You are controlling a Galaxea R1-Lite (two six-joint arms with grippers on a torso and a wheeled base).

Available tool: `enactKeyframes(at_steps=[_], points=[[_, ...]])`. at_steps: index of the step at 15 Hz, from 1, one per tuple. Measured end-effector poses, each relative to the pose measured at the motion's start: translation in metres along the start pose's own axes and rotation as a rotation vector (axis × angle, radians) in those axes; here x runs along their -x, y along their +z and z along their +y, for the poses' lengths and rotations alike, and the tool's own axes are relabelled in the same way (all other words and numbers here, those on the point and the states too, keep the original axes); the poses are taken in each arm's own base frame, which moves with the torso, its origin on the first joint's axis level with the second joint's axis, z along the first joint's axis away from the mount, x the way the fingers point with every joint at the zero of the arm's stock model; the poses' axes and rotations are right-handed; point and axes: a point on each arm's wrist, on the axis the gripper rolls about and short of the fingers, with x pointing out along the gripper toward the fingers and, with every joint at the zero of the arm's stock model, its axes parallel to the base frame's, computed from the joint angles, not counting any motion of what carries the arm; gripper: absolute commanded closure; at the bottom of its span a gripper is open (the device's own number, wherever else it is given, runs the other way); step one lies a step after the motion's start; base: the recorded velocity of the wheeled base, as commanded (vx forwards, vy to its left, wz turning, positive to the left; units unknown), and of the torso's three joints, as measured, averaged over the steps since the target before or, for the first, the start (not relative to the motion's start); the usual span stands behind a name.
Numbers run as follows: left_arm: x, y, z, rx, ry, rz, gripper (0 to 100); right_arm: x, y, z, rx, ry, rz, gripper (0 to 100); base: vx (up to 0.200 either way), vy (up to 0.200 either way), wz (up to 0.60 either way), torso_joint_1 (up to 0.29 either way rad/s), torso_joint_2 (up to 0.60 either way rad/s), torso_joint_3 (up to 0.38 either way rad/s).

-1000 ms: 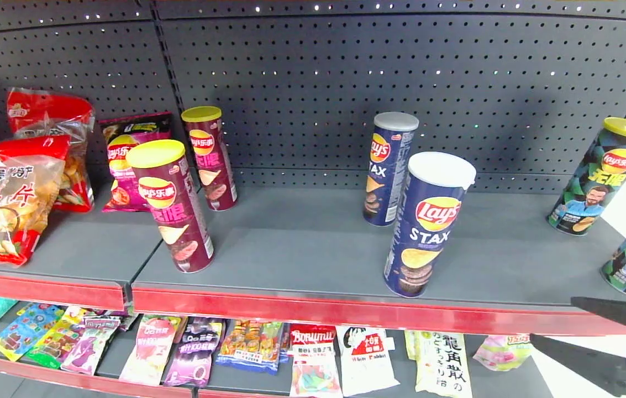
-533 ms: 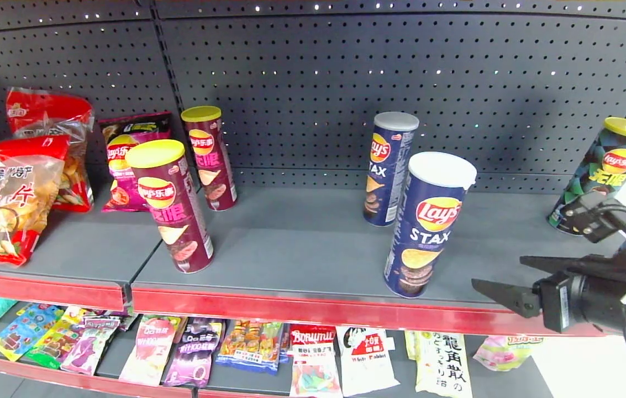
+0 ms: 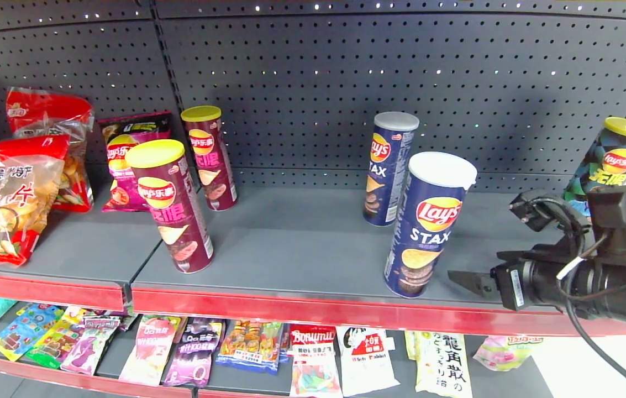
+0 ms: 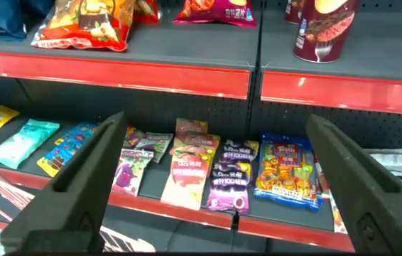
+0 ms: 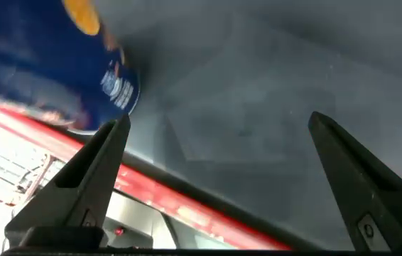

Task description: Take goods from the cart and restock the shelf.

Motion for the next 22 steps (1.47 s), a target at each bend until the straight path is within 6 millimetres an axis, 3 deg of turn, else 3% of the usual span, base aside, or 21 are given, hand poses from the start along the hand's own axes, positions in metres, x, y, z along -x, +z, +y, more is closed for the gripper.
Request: enactKeyframes(at_steps=[7,22], points=[[0.0,0.0,0.0,0.0,-0.002,-0.001,0,-0.024,0.0,0.0,0.03,-0.027,0.06,0,0.0,0.0,0.0,0.0,0.0,0.0],[0.0,0.0,0.0,0.002,-0.001,-0.001,0,-0.044,0.002,0.008,0.05,-0.017,0.081,0,0.0,0.0,0.0,0.0,0.0,0.0]])
